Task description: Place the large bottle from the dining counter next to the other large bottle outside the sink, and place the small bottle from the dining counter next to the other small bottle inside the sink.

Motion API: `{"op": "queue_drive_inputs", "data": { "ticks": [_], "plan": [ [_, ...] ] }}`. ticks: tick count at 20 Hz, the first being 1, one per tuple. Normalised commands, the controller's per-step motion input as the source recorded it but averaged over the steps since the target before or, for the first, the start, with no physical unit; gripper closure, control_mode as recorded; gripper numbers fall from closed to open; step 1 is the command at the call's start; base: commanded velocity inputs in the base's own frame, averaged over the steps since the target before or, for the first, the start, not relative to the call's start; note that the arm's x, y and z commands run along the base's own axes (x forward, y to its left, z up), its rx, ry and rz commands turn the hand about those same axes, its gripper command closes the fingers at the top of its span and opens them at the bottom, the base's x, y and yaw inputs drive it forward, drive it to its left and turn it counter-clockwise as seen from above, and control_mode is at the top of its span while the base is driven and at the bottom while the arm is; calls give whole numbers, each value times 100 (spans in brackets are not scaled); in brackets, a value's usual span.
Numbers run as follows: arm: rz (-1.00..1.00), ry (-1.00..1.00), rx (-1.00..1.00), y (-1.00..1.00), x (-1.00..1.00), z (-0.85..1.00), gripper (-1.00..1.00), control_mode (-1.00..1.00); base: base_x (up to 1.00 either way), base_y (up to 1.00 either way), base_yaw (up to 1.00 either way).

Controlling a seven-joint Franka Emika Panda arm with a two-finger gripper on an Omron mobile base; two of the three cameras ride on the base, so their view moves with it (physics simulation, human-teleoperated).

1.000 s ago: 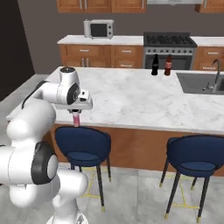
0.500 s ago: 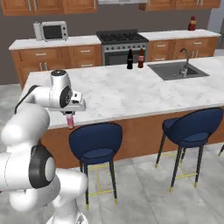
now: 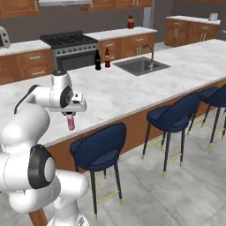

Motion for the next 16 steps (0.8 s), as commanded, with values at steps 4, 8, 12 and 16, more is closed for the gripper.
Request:
{"op": "queue_drive_inputs", "data": {
  "ticks": [4,8,12,16],
  "plan": [
    [0,0,0,0,0,0,100,100,4,100,-56],
    [0,0,0,0,0,0,100,100,-11,100,-52],
    [0,0,0,0,0,0,100,100,-13,100,-54],
    [0,0,0,0,0,0,100,100,-52,100,-47]
  ]
}}
